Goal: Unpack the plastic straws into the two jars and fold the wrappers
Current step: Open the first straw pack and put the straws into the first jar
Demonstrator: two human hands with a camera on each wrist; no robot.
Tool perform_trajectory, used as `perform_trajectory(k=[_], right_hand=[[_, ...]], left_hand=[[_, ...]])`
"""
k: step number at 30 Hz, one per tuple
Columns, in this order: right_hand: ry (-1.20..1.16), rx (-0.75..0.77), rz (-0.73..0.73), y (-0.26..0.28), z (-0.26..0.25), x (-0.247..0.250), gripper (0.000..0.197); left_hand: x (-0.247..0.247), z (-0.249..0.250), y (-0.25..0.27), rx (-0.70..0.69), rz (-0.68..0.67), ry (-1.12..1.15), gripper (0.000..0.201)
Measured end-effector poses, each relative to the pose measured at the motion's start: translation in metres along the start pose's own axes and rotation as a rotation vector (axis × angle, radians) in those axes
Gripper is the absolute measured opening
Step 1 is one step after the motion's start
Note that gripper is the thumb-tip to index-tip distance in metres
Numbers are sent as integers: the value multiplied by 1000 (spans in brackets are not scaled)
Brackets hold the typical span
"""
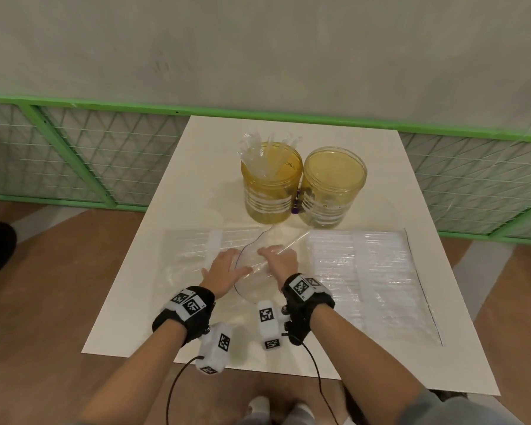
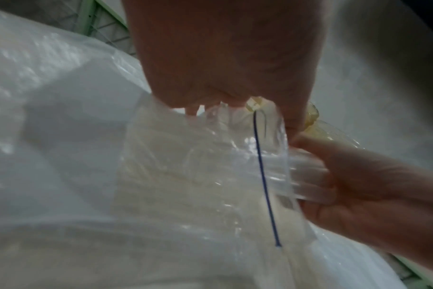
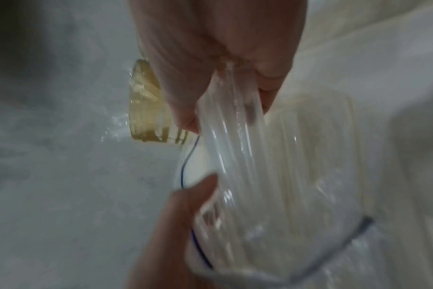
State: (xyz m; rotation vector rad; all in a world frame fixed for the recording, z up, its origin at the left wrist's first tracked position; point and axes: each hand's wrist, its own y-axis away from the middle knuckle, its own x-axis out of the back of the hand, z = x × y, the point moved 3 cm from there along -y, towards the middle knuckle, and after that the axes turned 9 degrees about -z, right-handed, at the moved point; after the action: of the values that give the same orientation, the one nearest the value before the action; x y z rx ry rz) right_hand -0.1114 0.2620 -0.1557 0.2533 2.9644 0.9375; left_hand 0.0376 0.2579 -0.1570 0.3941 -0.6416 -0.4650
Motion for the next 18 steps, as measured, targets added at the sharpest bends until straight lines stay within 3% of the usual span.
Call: perform_trajectory(k=[3, 6, 8, 9, 13, 18], right_hand=[[-144, 53, 60, -2, -1, 13, 13], [-262, 47, 54, 1, 6, 3, 60], [-347, 34, 60, 4, 7, -2, 92], [-383, 13, 54, 6, 8, -3, 98], [-473, -58, 66, 5, 16, -11, 89], [-590, -83, 140, 8, 15, -28, 98]], left_hand=[[1, -1, 0, 12, -63, -144, 91], [-4, 6, -3, 14, -84, -302, 78], [-6, 9, -3, -9, -54, -291, 66], [-5, 10, -3, -21, -43, -255, 63], [-4, 8, -3, -80, -6, -146, 47], [-6, 15, -2, -136, 49, -136, 41]])
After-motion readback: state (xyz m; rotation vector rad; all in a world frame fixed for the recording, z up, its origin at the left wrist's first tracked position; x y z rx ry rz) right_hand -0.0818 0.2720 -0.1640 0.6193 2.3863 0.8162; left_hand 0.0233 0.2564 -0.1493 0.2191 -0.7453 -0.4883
